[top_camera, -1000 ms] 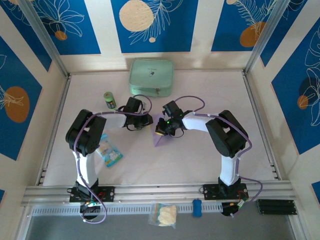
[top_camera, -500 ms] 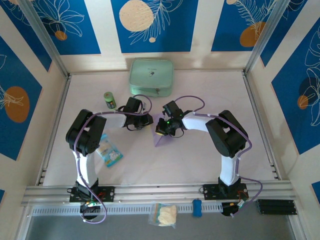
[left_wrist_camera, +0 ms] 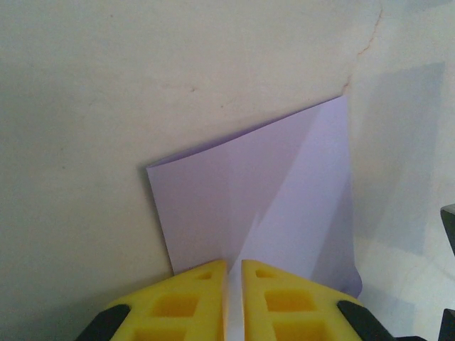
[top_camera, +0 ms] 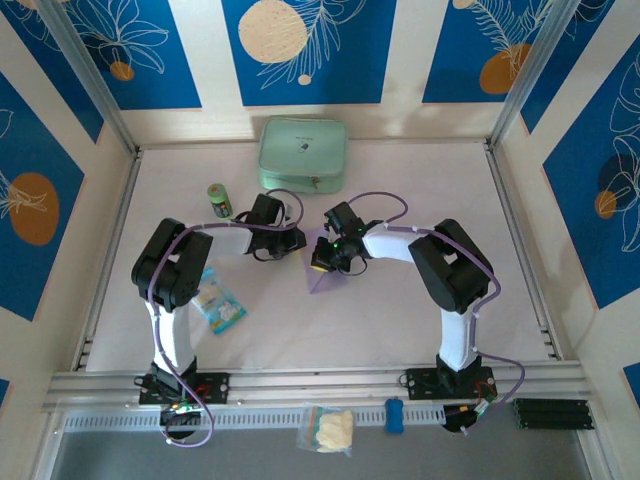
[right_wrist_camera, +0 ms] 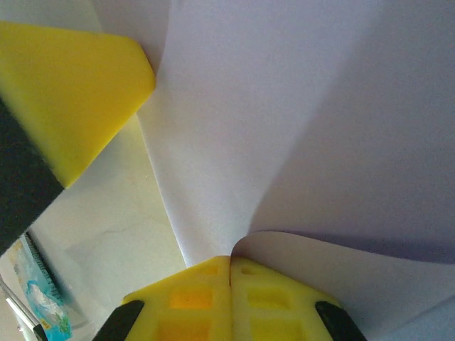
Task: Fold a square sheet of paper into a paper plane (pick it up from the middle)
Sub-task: Fold the triangle a second time at the center of the table.
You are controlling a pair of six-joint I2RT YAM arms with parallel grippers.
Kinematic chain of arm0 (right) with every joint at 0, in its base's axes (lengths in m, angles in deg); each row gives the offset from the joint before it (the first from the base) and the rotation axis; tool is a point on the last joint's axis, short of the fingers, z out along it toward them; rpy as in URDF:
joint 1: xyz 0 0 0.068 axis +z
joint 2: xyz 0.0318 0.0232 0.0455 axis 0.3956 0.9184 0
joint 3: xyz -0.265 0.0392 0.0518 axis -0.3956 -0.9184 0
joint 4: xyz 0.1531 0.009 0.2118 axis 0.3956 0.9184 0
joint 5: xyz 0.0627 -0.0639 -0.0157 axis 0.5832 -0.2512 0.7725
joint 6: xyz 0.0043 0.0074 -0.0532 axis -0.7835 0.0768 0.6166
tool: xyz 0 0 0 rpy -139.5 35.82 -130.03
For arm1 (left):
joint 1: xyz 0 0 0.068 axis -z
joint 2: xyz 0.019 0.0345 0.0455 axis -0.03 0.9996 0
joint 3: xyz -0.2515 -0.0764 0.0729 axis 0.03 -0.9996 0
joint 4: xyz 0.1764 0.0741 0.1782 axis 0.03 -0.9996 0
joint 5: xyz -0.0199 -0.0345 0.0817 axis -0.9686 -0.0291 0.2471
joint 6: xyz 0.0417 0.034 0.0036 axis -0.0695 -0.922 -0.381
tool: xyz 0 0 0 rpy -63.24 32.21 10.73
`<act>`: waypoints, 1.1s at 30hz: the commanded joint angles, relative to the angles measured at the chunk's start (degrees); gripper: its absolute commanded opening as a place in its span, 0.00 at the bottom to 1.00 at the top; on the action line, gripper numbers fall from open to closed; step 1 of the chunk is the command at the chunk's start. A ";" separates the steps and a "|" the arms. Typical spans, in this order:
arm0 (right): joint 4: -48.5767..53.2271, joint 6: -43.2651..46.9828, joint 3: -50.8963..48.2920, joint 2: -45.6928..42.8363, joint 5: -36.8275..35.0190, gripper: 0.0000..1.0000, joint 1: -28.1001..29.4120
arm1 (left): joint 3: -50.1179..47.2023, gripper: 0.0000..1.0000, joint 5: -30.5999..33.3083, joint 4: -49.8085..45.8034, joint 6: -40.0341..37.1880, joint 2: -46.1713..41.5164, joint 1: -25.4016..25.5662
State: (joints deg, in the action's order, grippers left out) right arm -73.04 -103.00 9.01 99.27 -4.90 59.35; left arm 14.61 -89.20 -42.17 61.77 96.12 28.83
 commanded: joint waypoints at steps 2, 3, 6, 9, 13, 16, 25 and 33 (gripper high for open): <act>1.88 0.63 1.29 0.86 -0.22 0.00 0.47 | -1.04 0.15 -0.41 -0.94 0.06 2.19 -0.26; 1.97 0.69 1.29 0.85 -0.33 0.00 0.42 | -1.06 0.15 -0.37 -0.92 -0.01 2.19 -0.29; 2.07 0.70 1.38 0.86 -0.34 0.00 0.53 | -1.00 0.15 -0.41 -0.86 0.08 2.17 -0.22; 2.17 0.67 1.38 0.77 -0.34 0.00 0.51 | -1.05 0.15 -0.33 -0.86 0.12 2.07 -0.27; 2.16 0.71 1.20 -0.06 -0.36 0.00 0.52 | -1.00 0.15 -0.24 -0.93 0.12 2.16 -0.24; 2.13 0.84 0.94 -1.02 -0.71 0.00 0.63 | -1.00 0.15 -0.17 -0.94 0.04 2.26 -0.22; 2.43 0.85 0.51 -1.26 -1.43 0.00 0.80 | -0.87 0.15 -0.07 -1.19 -0.14 2.29 -0.26; 2.85 0.94 0.16 -1.77 -2.18 0.00 0.88 | -0.75 0.15 0.05 -1.24 -0.06 2.34 -0.22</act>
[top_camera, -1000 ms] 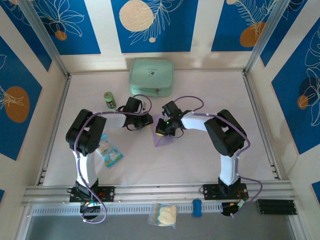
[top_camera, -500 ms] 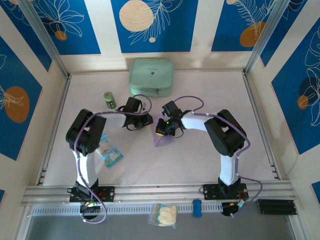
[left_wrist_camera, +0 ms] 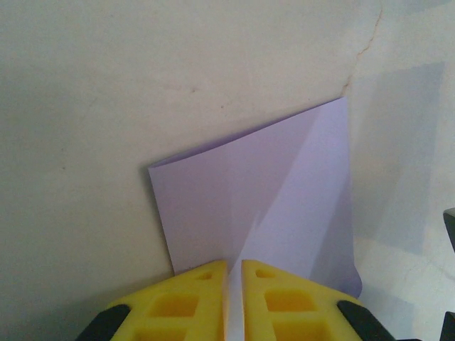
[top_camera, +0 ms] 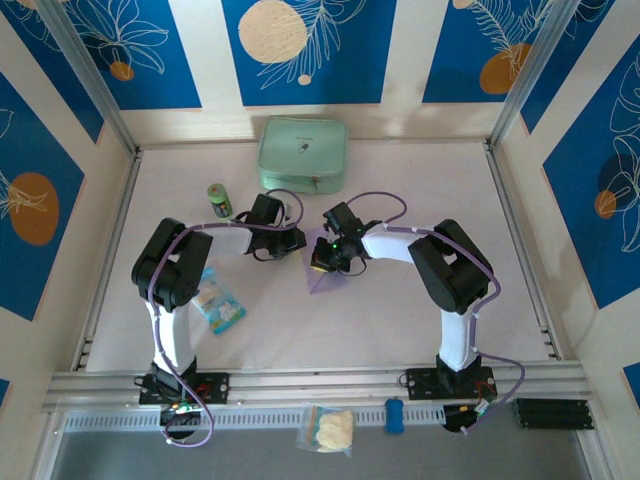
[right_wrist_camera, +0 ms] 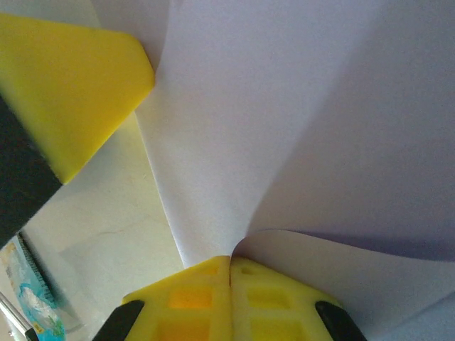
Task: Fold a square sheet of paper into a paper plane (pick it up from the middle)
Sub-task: Fold the triangle a second time at the center of the table.
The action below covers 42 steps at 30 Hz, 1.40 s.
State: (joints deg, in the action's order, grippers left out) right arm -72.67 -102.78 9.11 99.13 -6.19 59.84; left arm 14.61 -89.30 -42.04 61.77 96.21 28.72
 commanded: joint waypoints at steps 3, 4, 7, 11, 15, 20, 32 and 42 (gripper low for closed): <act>2.43 0.81 0.04 -1.73 -0.72 0.00 0.47 | -0.70 0.15 0.18 -1.45 -0.14 2.28 -0.15; 2.48 0.82 0.04 -1.73 -0.79 0.00 0.47 | -0.65 0.15 0.13 -1.51 -0.14 2.36 -0.12; 2.56 0.79 -0.05 -1.82 -0.83 0.00 0.50 | -0.58 0.15 0.13 -1.51 -0.14 2.44 -0.12; 2.47 0.77 -0.66 -2.74 -1.17 0.00 0.62 | -0.65 0.15 0.22 -1.56 -0.23 2.36 -0.11; 2.09 0.95 -1.05 -3.23 -0.98 0.00 0.55 | -0.56 0.15 0.13 -1.60 -0.24 2.41 -0.15; 1.95 1.00 -0.80 -2.28 0.07 0.00 0.64 | -0.47 0.15 -0.02 -1.51 -0.14 2.42 -0.12; 2.30 0.89 0.57 0.43 0.59 0.00 0.65 | -0.78 0.15 -0.22 -1.30 -0.05 2.22 -0.11; 1.87 0.85 0.99 1.61 1.50 0.00 0.51 | -0.91 0.15 -0.31 -1.03 0.12 2.26 -0.11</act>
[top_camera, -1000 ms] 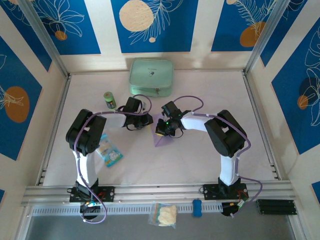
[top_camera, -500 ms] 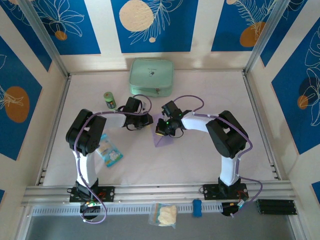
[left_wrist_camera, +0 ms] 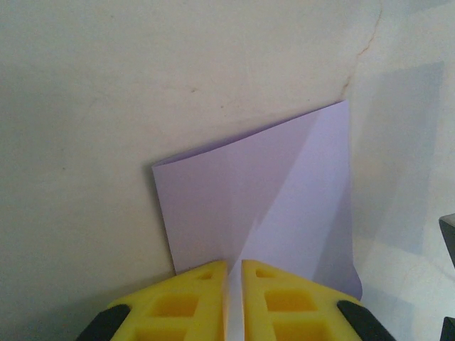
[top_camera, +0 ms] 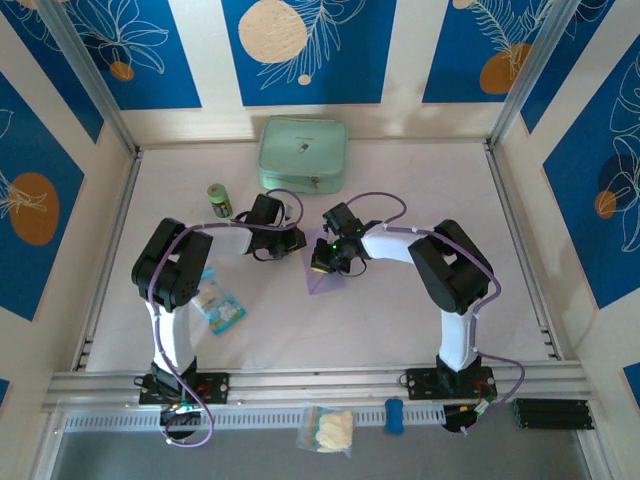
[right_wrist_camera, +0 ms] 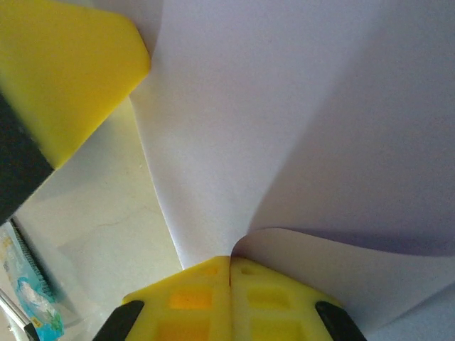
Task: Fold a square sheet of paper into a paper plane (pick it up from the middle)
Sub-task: Fold the triangle a second time at the center of the table.
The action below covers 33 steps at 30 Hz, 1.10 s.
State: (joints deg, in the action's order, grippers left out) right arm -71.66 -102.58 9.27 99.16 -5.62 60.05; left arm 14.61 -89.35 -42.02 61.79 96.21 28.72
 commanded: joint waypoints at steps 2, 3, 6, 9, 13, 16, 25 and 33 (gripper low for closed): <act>0.47 0.65 0.77 1.42 1.15 0.00 0.21 | -0.92 0.15 -0.30 -1.10 0.10 2.27 -0.16; 0.30 0.61 0.68 1.33 1.18 0.00 0.25 | -0.92 0.15 -0.26 -1.10 0.10 2.28 -0.11; 0.00 0.75 0.44 0.77 0.96 0.00 0.25 | -0.92 0.15 -0.25 -1.09 0.10 2.26 -0.13; 0.05 0.69 0.25 0.45 0.56 0.00 0.16 | -0.97 0.15 -0.11 -1.25 0.09 2.26 -0.12; 0.31 0.57 0.23 0.82 0.29 0.00 0.03 | -0.75 0.15 0.00 -1.58 -0.12 1.86 -0.11; 0.50 0.18 0.30 1.47 0.71 0.00 -0.05 | -0.24 0.15 0.00 -2.16 0.10 0.50 -0.13; 0.00 -1.19 -0.27 2.01 2.92 0.23 -0.89 | 2.81 0.33 4.21 -7.00 1.29 -7.25 -1.53; -0.67 -1.99 -0.73 2.29 4.42 0.38 -1.55 | -2.10 0.38 8.30 -7.95 3.47 -14.82 -2.55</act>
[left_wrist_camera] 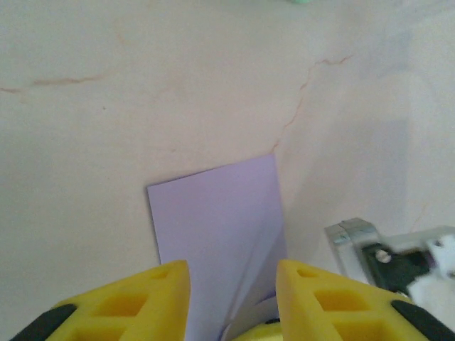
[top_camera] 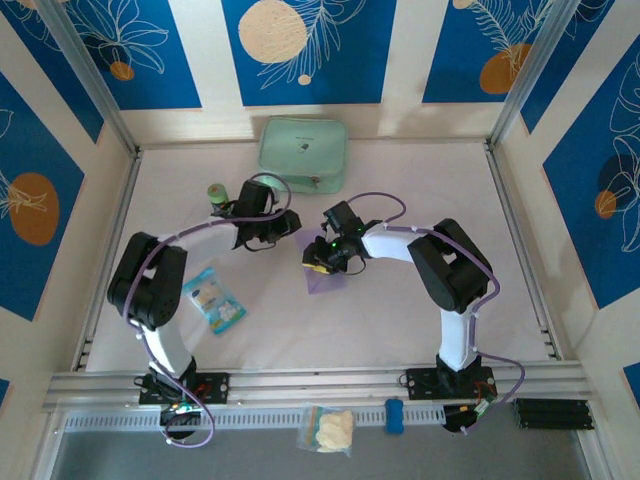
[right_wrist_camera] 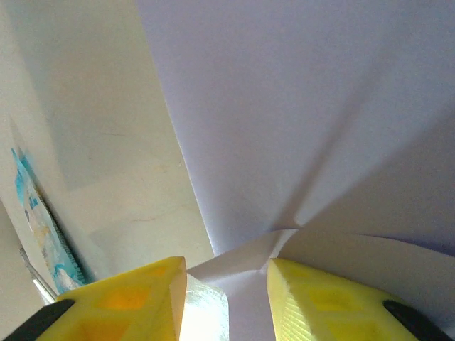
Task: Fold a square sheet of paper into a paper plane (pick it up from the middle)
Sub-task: Fold the triangle a second time at the center of the table.
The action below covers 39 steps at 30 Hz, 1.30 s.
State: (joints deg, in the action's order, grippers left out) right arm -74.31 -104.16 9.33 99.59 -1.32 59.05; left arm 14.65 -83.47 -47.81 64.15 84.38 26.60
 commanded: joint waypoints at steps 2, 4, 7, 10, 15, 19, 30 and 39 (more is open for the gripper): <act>2.11 -0.37 -0.88 1.85 0.10 0.40 -0.54 | -3.73 0.39 2.50 -1.93 1.74 -4.67 -0.41; 2.39 -0.28 -0.97 1.85 -0.05 0.40 -0.68 | -5.48 0.39 1.05 -1.17 2.77 -5.90 -0.38; 2.75 -0.11 -1.24 1.84 -0.35 0.39 -0.75 | -7.88 0.38 -1.50 0.68 4.76 -6.86 0.20; 3.05 -0.02 -1.59 1.93 -1.00 0.36 -0.86 | -9.75 0.33 -3.82 2.58 6.69 -6.88 1.25; 4.33 0.27 -1.42 2.19 -1.98 0.22 -0.85 | -11.13 0.24 -5.43 4.84 8.86 -4.97 3.68; 5.58 0.63 -1.28 2.37 -2.70 0.08 -0.86 | -10.60 0.18 -5.99 6.08 10.10 -2.59 5.70; 7.20 0.51 -0.62 2.86 -3.41 0.00 -0.88 | -7.13 0.09 -2.65 3.41 9.93 2.76 9.23; 7.07 0.28 -0.63 2.75 -3.14 0.00 -0.94 | -5.44 0.05 0.45 -0.31 8.43 4.78 10.16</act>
State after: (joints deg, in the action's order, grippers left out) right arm -72.10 -104.11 9.09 99.96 -2.39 58.09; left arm 7.88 -85.06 -46.57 73.44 87.29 35.98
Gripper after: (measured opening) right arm 0.042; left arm 0.061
